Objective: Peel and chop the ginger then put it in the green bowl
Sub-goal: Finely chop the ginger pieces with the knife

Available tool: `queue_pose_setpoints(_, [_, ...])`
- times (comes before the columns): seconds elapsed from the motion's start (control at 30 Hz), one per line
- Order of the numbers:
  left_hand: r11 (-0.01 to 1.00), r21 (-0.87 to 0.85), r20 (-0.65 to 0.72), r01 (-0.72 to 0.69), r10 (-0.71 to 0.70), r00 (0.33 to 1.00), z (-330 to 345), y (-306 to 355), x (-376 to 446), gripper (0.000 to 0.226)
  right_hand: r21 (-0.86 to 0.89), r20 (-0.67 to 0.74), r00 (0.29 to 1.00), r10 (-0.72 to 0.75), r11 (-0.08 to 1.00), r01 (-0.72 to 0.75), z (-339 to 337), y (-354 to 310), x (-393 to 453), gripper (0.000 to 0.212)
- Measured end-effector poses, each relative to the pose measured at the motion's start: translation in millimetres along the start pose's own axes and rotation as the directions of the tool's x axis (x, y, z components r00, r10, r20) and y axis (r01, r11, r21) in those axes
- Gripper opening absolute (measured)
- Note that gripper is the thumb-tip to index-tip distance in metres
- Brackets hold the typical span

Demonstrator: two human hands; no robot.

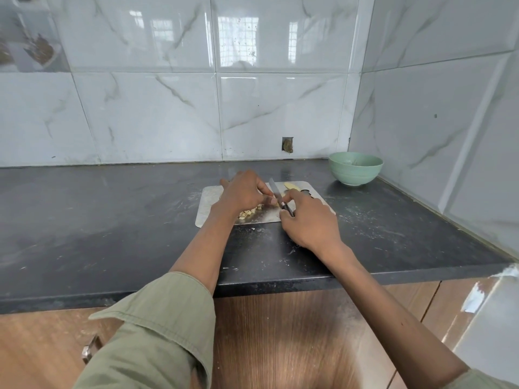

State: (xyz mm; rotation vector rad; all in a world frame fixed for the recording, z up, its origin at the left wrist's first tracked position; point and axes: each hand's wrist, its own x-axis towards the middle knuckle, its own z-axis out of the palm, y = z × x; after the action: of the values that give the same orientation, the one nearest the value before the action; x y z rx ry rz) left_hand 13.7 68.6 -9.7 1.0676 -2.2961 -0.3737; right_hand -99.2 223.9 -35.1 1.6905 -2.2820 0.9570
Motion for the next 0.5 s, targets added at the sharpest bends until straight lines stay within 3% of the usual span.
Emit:
queue_pose_setpoints(0.23, [1.000,0.006,-0.009,-0.017,0.017,1.000,1,1,0,0.023,-0.010,0.014,1.000,0.024,1.000,-0.024,0,-3,1,0.026])
queue_pose_setpoints(0.5, [1.000,0.016,-0.009,-0.022,0.022,1.000,2,3,-2,0.023,0.066,0.150,0.985,0.087,0.993,-0.098,-2,-4,20,0.023])
